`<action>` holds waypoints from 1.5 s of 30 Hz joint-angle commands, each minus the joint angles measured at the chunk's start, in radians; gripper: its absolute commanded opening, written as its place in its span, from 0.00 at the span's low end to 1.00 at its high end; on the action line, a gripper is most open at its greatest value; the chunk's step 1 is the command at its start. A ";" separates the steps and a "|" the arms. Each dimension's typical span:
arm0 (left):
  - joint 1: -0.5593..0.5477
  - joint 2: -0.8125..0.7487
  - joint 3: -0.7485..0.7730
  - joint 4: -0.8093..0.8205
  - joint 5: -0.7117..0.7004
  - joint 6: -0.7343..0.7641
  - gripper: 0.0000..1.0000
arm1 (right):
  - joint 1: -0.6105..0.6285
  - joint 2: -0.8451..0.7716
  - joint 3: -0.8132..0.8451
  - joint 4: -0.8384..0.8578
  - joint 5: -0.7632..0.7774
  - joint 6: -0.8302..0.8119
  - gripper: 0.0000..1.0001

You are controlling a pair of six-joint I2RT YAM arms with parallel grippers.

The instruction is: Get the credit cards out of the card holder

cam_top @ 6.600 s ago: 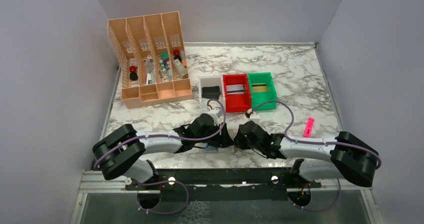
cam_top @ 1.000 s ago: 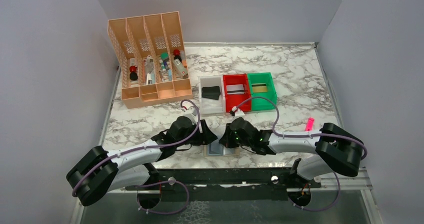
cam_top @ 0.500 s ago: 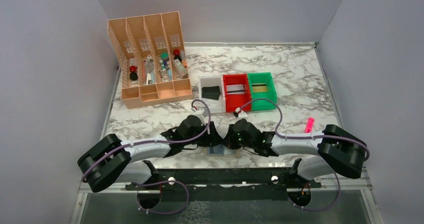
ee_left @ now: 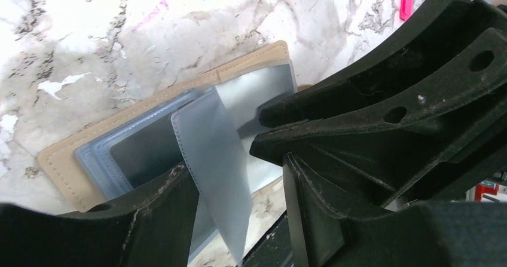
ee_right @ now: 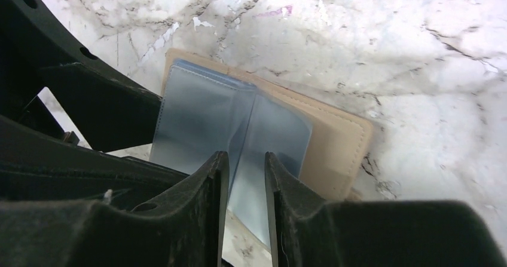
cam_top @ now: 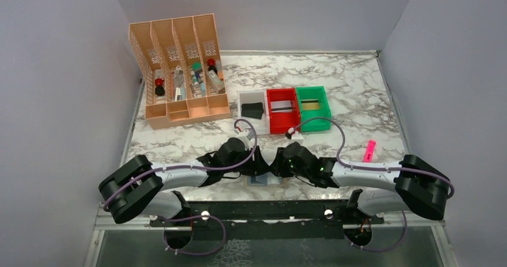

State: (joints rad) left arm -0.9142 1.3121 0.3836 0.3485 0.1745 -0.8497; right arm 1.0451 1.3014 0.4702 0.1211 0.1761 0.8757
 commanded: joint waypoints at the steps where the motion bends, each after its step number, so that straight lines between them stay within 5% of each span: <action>1: -0.021 0.025 0.044 0.041 0.021 0.011 0.54 | -0.002 -0.081 0.002 -0.112 0.083 0.019 0.36; 14: -0.086 0.211 0.159 0.083 0.016 0.011 0.51 | -0.001 -0.448 -0.045 -0.423 0.275 0.090 0.38; 22: -0.091 0.139 0.136 0.082 -0.065 0.008 0.49 | -0.002 -0.559 -0.055 -0.353 0.182 0.000 0.39; 39: 0.008 -0.266 0.080 -0.447 -0.505 -0.018 0.70 | 0.011 -0.181 0.145 -0.216 -0.102 -0.210 0.38; 45: 0.165 -0.488 -0.079 -0.457 -0.446 -0.054 0.81 | 0.056 -0.006 0.233 -0.258 -0.059 -0.233 0.38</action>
State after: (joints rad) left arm -0.8322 0.9398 0.3916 -0.0460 -0.2634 -0.8715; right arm 1.0763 1.2133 0.6437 -0.1238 0.1169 0.6785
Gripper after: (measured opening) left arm 0.803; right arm 0.382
